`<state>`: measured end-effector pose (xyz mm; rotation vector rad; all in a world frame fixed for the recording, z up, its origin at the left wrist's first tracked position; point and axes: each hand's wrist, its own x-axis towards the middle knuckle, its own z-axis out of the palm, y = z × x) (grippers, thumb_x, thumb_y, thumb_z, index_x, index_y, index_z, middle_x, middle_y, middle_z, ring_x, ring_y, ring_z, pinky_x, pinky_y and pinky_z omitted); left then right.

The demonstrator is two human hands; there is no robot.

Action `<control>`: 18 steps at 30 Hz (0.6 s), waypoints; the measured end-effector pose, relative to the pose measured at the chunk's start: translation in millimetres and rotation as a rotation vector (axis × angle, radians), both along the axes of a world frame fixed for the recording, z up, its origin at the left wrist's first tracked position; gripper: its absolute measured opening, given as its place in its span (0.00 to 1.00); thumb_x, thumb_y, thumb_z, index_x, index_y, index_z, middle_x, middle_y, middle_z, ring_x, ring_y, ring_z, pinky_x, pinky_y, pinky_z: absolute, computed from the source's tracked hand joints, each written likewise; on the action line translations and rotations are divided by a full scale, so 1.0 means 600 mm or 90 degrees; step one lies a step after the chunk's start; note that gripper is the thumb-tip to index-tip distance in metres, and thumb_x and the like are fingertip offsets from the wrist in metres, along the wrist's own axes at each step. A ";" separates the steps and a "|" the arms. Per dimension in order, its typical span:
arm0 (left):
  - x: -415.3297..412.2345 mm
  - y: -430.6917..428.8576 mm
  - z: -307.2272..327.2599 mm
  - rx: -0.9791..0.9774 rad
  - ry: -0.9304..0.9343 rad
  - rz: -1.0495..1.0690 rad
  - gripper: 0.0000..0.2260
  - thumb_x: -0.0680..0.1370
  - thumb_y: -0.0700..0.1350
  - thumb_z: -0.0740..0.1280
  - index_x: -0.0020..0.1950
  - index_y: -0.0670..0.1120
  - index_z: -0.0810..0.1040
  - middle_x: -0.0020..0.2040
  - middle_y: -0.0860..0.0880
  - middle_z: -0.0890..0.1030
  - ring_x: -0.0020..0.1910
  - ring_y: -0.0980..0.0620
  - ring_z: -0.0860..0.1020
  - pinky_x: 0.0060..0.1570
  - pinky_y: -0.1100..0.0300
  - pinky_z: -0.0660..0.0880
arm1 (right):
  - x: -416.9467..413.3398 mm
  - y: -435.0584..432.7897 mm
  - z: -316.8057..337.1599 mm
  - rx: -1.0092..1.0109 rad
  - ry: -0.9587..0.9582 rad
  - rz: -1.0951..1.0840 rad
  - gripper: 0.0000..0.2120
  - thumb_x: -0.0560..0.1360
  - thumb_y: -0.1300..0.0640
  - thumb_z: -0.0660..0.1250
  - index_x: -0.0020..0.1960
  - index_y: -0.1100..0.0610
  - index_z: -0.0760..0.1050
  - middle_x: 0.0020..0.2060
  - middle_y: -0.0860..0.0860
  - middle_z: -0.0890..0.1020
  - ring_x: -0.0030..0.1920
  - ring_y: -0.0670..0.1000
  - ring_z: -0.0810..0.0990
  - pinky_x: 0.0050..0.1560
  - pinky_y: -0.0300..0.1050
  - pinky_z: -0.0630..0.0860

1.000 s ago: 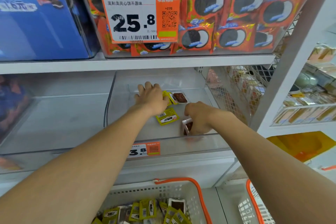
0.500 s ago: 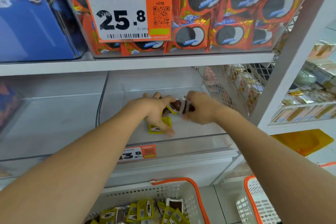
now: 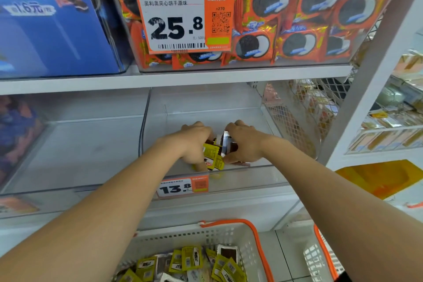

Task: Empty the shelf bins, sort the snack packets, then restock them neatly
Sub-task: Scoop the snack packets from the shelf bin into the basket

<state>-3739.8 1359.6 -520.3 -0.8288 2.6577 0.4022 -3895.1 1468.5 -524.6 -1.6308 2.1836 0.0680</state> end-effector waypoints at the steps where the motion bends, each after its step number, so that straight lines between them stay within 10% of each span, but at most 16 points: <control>1: 0.002 0.001 0.000 -0.004 0.005 -0.002 0.36 0.68 0.48 0.83 0.72 0.50 0.70 0.65 0.47 0.71 0.64 0.42 0.72 0.60 0.48 0.77 | 0.001 -0.001 -0.001 -0.017 -0.011 0.017 0.40 0.70 0.40 0.79 0.72 0.57 0.66 0.61 0.54 0.70 0.63 0.60 0.73 0.60 0.52 0.74; 7: -0.001 0.015 0.001 -0.004 0.060 0.048 0.29 0.64 0.42 0.84 0.62 0.46 0.78 0.57 0.45 0.79 0.53 0.44 0.79 0.48 0.52 0.81 | 0.016 -0.005 0.002 -0.060 -0.024 0.040 0.32 0.70 0.46 0.81 0.67 0.57 0.73 0.61 0.55 0.79 0.61 0.58 0.79 0.56 0.47 0.75; 18: 0.001 0.025 -0.008 0.081 0.120 0.163 0.41 0.67 0.34 0.81 0.76 0.50 0.68 0.70 0.45 0.73 0.59 0.45 0.75 0.44 0.58 0.72 | 0.016 0.006 0.015 -0.096 -0.122 -0.021 0.16 0.67 0.52 0.83 0.47 0.50 0.77 0.43 0.47 0.80 0.42 0.49 0.79 0.37 0.42 0.71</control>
